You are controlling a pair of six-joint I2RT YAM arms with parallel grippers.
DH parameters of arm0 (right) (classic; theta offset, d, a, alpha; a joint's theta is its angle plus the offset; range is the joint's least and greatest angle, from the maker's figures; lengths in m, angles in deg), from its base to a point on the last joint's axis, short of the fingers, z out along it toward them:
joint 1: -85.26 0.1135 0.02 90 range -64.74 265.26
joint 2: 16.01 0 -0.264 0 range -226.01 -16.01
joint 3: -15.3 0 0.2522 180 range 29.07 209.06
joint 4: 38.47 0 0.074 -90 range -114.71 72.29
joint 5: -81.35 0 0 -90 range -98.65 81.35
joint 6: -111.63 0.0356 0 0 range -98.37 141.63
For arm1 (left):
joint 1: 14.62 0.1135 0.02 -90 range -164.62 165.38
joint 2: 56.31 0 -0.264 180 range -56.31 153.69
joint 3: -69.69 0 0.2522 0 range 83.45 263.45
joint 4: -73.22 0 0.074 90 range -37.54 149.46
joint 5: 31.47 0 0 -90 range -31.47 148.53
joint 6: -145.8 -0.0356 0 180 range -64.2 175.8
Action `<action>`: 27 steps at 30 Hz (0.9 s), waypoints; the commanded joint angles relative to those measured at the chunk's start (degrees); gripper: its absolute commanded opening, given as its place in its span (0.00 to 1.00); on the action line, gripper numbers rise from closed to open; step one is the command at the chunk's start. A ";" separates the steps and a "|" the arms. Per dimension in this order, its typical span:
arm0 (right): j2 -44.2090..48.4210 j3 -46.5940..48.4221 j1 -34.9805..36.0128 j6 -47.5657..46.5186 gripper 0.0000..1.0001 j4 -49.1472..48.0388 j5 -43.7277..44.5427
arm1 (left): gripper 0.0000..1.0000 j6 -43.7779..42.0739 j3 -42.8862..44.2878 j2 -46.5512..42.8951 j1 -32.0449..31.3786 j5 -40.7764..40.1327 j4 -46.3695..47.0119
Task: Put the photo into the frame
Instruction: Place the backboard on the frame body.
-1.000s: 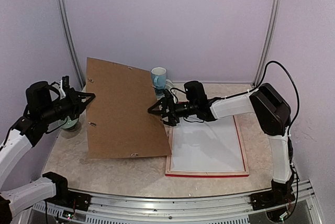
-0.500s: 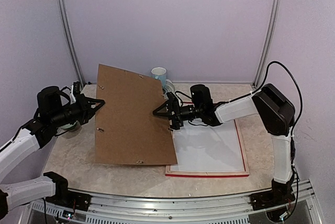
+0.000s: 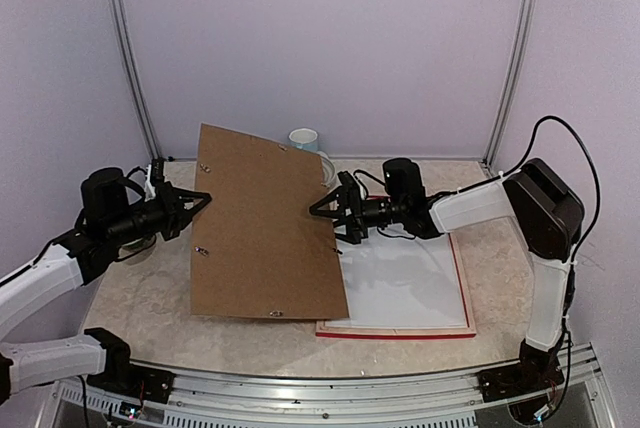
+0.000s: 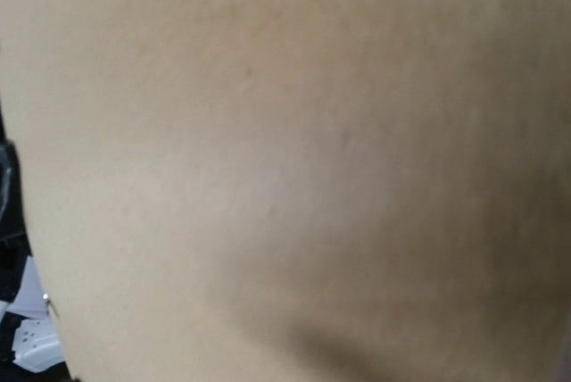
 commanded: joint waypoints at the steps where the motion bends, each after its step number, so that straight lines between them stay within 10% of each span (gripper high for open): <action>1: 1.82 -0.12 0.25 -1.04 0.99 0.28 0.17 | 0.00 0.53 0.76 -0.39 -0.66 0.68 5.79; 27: 14.22 -11.19 -4.21 -5.41 0.99 7.08 2.37 | 0.06 1.07 -2.99 12.04 -4.84 0.78 18.20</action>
